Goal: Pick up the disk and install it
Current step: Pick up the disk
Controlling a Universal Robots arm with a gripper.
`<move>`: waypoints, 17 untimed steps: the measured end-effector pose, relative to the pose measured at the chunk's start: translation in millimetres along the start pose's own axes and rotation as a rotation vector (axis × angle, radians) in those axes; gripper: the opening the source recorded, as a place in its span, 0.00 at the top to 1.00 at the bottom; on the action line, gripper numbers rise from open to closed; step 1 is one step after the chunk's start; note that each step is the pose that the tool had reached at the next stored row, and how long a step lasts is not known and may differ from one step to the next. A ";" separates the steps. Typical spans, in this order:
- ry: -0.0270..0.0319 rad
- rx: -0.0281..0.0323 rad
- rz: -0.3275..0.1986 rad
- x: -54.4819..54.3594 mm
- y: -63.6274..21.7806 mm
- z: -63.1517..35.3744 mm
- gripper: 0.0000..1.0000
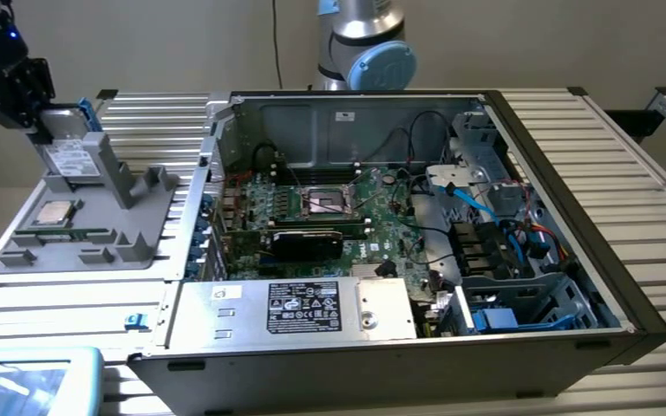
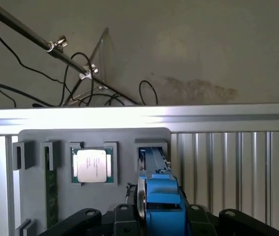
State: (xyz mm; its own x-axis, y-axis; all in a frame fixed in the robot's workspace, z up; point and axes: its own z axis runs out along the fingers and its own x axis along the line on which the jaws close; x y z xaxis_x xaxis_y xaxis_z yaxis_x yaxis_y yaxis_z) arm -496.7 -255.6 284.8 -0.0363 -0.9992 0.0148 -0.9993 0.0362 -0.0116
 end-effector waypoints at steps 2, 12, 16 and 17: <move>0.0000 0.0008 0.000 0.1 0.0 -7.9 0.63; -0.0001 0.0057 0.000 0.7 -0.5 -49.4 0.63; 0.0004 0.0067 0.000 1.0 -0.8 -65.8 0.63; 0.0007 0.0076 0.000 1.0 -0.9 -69.2 0.63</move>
State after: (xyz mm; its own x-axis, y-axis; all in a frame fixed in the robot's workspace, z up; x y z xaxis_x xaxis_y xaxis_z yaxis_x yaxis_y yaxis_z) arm -496.6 -255.5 354.0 -0.0365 -0.9992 0.0155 -0.9992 0.0362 -0.0192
